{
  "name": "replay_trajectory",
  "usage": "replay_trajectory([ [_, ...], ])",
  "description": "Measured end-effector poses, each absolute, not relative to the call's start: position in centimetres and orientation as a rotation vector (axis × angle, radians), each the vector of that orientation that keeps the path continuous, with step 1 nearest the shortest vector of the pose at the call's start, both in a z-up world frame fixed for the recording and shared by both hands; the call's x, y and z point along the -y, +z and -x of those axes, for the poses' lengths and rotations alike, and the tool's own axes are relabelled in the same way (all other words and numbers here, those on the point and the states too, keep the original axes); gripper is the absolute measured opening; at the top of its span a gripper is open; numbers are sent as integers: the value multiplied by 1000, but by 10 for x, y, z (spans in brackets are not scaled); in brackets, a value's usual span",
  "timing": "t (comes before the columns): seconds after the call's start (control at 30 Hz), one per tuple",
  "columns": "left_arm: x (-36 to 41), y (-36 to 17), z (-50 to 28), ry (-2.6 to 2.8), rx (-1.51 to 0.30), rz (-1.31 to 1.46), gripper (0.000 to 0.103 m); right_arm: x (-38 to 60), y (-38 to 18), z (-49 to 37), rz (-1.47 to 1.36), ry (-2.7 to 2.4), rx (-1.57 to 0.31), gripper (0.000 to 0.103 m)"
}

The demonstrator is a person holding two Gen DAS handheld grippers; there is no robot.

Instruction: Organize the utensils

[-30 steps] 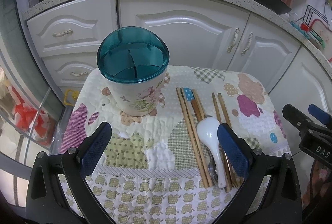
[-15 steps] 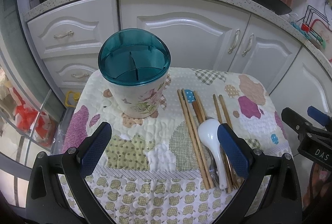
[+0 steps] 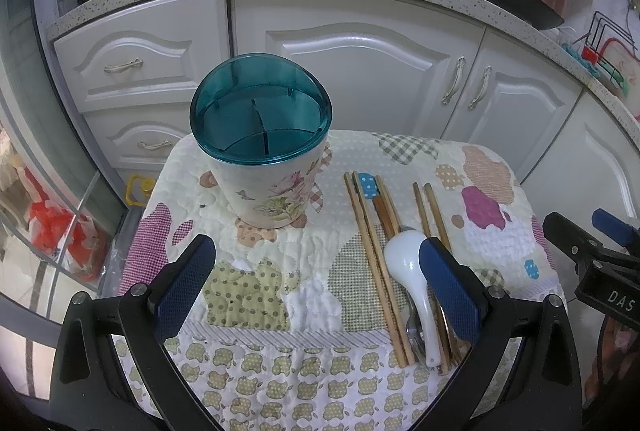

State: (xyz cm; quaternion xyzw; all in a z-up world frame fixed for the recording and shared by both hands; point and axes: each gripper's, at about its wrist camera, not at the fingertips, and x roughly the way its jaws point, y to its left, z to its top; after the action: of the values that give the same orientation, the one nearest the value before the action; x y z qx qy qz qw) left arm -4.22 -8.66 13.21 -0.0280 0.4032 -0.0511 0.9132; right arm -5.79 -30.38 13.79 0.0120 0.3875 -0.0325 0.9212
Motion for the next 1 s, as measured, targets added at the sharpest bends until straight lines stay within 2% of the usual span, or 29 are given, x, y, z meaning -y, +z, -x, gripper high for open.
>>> replay_trajectory([
  [1.0, 71, 133, 32, -96, -831, 103, 102, 307, 133, 54, -24, -59, -812, 103],
])
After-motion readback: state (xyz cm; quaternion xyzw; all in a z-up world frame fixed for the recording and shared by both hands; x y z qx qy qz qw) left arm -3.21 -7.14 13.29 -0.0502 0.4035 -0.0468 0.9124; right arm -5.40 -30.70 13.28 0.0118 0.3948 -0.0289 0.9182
